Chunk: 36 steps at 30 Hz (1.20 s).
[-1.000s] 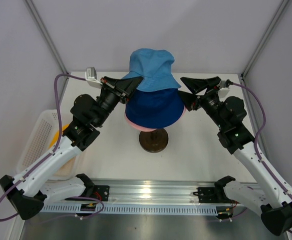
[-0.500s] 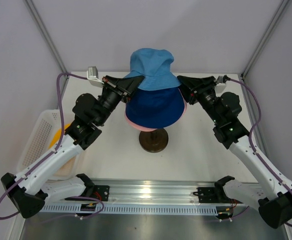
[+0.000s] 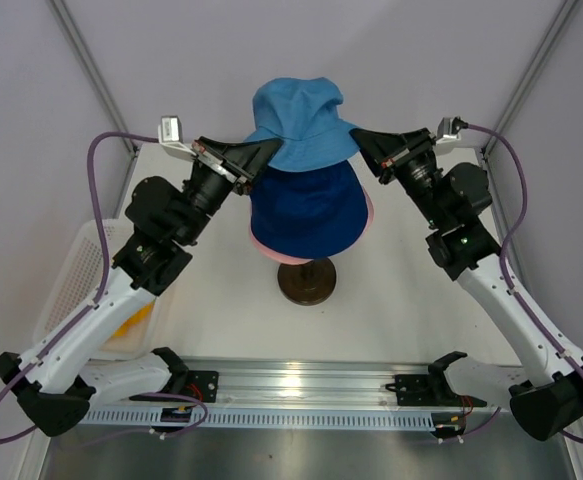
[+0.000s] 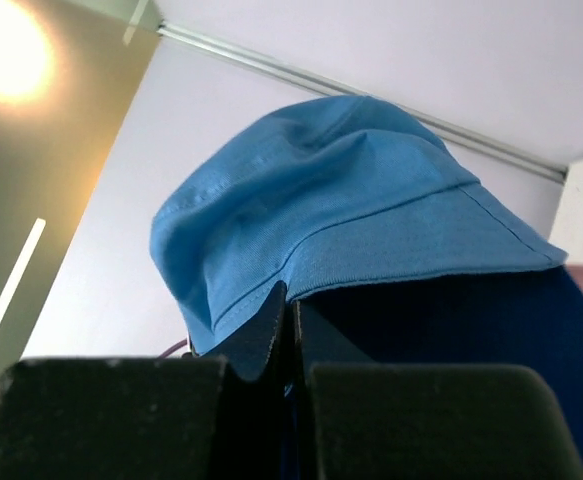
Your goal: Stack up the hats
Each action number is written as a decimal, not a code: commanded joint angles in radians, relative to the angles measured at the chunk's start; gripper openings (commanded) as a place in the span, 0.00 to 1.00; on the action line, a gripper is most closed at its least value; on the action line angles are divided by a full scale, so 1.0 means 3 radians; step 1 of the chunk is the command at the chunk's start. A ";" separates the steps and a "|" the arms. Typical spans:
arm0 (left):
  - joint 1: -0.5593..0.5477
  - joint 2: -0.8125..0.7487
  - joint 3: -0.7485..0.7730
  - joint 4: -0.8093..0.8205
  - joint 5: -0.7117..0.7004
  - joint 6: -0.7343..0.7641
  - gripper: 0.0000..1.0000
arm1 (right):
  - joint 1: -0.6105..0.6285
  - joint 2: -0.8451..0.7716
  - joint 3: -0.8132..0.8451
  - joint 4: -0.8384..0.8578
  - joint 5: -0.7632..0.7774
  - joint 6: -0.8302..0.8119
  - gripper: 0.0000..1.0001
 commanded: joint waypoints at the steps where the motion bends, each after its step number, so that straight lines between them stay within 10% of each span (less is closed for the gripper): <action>1: -0.0027 -0.0140 0.0273 -0.0304 0.0066 0.0298 0.01 | 0.0013 0.0005 0.0370 0.0185 -0.0160 -0.0320 0.00; 15: -0.0288 -0.0964 -0.0448 -0.0396 -0.0215 0.0272 0.01 | 0.0105 -0.0276 0.0258 -0.0085 -0.0421 -0.0739 0.00; 36: -0.0334 -0.1250 -0.1194 -0.0627 0.0556 0.0180 0.01 | 0.0110 -0.0941 -0.0192 -0.1097 -0.0257 -0.1071 0.00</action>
